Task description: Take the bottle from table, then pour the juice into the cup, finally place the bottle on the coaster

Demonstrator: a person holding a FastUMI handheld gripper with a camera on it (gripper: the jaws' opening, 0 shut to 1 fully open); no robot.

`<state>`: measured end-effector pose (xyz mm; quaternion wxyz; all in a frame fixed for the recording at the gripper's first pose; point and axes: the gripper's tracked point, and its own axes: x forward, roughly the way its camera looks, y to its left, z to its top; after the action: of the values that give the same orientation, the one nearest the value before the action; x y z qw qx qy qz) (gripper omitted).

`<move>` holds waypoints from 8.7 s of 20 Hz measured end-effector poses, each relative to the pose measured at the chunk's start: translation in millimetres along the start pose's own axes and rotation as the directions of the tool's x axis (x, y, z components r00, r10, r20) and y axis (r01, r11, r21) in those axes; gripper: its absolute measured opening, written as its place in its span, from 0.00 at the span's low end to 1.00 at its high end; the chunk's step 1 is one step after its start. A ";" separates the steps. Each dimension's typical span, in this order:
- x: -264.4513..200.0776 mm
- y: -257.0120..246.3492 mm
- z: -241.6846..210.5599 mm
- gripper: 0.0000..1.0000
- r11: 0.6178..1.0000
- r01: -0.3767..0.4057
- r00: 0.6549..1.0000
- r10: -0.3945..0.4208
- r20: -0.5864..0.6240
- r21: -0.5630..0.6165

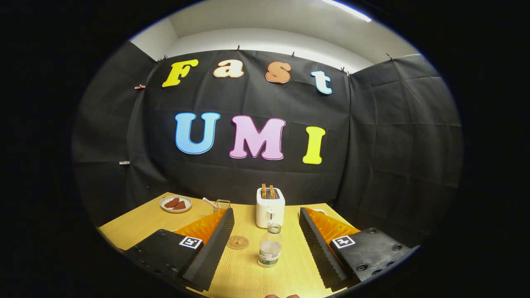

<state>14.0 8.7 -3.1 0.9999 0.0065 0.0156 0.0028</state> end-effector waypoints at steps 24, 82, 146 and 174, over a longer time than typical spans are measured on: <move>92.3 -17.0 -92.0 0.97 0.987 -0.144 0.982 0.151 -0.111 0.069; 150.0 106.4 -119.6 0.74 0.706 -0.385 0.922 0.316 -0.222 -0.594; 190.6 198.6 -201.7 0.73 -0.281 -0.216 0.874 0.372 -0.313 -0.935; 196.7 201.4 -188.6 0.73 -0.399 -0.135 0.855 0.416 -0.309 -0.907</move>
<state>203.6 213.6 -195.1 0.5470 -0.7888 -0.0836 0.2675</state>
